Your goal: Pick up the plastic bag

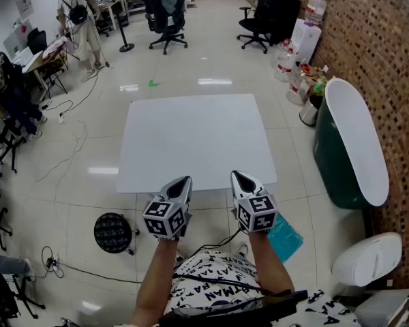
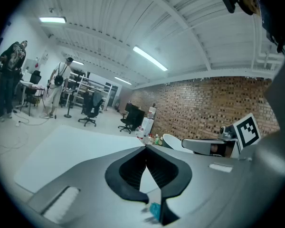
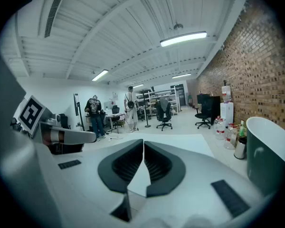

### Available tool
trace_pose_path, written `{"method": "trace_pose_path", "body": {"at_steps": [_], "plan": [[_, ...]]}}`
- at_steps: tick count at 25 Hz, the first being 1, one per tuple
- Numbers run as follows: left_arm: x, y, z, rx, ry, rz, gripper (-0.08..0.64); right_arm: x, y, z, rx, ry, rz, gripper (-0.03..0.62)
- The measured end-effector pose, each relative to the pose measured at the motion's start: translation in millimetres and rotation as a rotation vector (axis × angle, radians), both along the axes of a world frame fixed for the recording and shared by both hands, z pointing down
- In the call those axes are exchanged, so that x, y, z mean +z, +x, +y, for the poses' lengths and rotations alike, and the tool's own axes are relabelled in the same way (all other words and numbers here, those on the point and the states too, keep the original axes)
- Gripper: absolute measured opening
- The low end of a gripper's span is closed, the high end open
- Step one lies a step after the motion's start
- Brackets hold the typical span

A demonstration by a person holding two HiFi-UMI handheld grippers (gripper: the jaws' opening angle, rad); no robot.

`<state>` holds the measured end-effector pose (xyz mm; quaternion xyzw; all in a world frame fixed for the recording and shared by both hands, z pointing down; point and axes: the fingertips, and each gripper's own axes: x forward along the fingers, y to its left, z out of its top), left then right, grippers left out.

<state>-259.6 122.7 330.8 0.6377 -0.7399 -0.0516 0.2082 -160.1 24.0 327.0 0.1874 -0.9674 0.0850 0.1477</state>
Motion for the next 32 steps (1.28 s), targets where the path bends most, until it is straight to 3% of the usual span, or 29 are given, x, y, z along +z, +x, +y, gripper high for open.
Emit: {"method": "trace_pose_path", "body": {"at_steps": [7, 15, 17, 19, 22, 30, 32], "plan": [[16.6, 21.7, -25.9, 0.053, -0.021, 0.024, 0.0, 7.4, 13.4, -23.8, 0.048, 0.001, -0.022, 0.021], [56.5, 99.3, -53.1, 0.247, -0.134, 0.066, 0.0, 57.6, 82.7, -30.0, 0.189, -0.101, 0.045, 0.032], [66.1, 118.0, -69.7, 0.284, -0.156, 0.061, 0.0, 70.4, 100.6, -41.4, 0.211, -0.119, 0.063, 0.117], [78.8, 136.6, -89.5, 0.314, -0.172, 0.064, 0.0, 86.5, 118.7, -58.5, 0.231, -0.132, 0.083, 0.118], [105.2, 172.0, -106.4, 0.387, -0.224, 0.08, 0.0, 121.0, 154.0, -69.2, 0.281, -0.194, 0.12, 0.212], [192.4, 247.2, -145.5, 0.54, -0.373, 0.135, 0.0, 224.6, 230.7, -98.9, 0.368, -0.33, 0.189, 0.286], [214.8, 262.1, -152.3, 0.561, -0.404, 0.155, 0.0, 251.7, 243.4, -108.2, 0.364, -0.344, 0.197, 0.347]]}}
